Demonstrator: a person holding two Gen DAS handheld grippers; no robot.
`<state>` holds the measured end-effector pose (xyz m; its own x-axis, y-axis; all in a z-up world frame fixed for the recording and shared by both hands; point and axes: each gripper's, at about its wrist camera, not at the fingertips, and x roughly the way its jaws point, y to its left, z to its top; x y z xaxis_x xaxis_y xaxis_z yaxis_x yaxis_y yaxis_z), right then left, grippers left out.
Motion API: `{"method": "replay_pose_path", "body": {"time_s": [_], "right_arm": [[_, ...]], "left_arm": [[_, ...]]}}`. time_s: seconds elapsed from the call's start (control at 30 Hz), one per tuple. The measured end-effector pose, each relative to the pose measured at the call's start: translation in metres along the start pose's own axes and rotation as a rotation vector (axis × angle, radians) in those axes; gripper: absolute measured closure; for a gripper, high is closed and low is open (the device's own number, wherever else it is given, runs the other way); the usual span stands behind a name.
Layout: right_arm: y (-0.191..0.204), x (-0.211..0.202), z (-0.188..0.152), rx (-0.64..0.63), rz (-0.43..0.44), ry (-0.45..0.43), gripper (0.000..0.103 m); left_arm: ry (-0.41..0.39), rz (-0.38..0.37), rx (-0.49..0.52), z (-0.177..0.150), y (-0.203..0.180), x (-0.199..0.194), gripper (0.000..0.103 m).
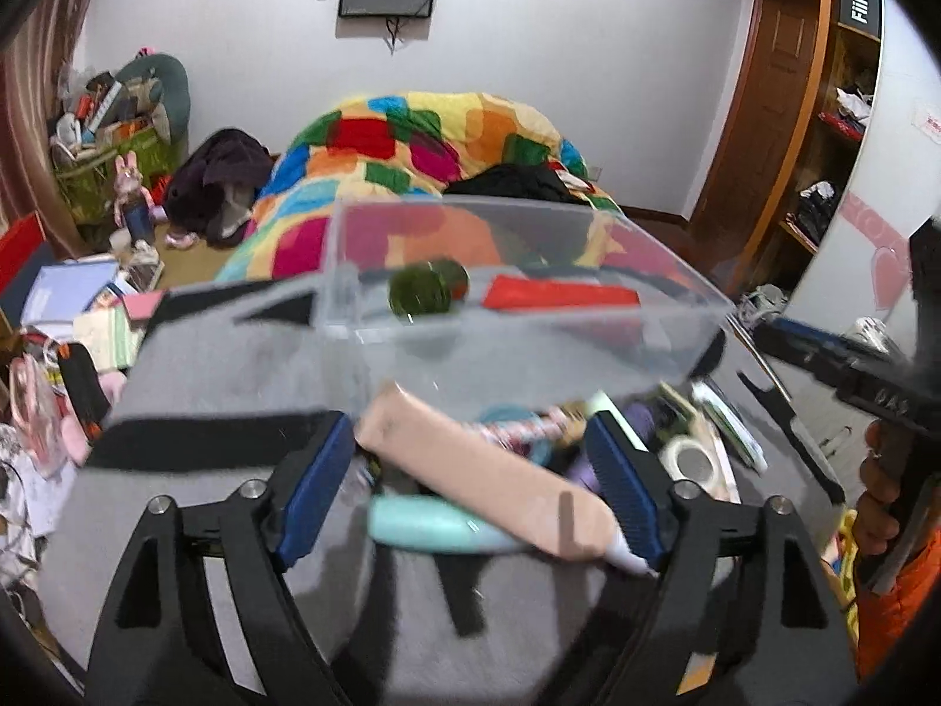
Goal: Organize objects
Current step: 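Grasp the beige tube with the left gripper while the right grasps the white toothpaste tube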
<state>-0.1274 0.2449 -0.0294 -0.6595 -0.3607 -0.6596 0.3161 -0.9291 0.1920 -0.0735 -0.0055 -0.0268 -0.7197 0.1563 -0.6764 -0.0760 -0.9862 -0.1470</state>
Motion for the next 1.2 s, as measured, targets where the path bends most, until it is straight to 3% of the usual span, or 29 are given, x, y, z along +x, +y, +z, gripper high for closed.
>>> {"method": "replay_pose_path", "body": {"time_s": [0.17, 0.3, 0.5, 0.6, 0.87, 0.97, 1.1, 1.2], "right_arm": [[-0.010, 0.010, -0.026, 0.005, -0.002, 0.064, 0.048], [-0.009, 0.022, -0.034, -0.006, 0.030, 0.104, 0.049], [-0.004, 0.023, -0.044, -0.027, 0.044, 0.105, 0.079], [-0.005, 0.020, -0.048, -0.021, 0.055, 0.108, 0.085], [0.007, 0.007, -0.062, -0.050, 0.094, 0.118, 0.088], [0.015, 0.002, -0.067, -0.079, 0.089, 0.114, 0.088], [0.016, 0.001, -0.068, -0.068, 0.068, 0.111, 0.088], [0.013, 0.006, -0.067, -0.050, 0.050, 0.117, 0.087]], "left_arm": [[0.048, 0.002, -0.004, -0.013, -0.016, 0.014, 0.019], [0.061, 0.056, -0.023, -0.019, -0.026, 0.025, 0.019], [0.050, 0.119, -0.008, -0.039, -0.018, 0.014, 0.019], [0.050, 0.119, -0.030, -0.050, -0.005, 0.003, 0.021], [0.047, 0.150, -0.041, -0.068, 0.022, -0.028, 0.025], [0.043, 0.150, -0.089, -0.072, 0.028, -0.040, 0.025], [0.048, 0.153, -0.114, -0.076, 0.021, -0.041, 0.017], [0.059, 0.185, -0.082, -0.078, 0.008, -0.029, 0.017]]}}
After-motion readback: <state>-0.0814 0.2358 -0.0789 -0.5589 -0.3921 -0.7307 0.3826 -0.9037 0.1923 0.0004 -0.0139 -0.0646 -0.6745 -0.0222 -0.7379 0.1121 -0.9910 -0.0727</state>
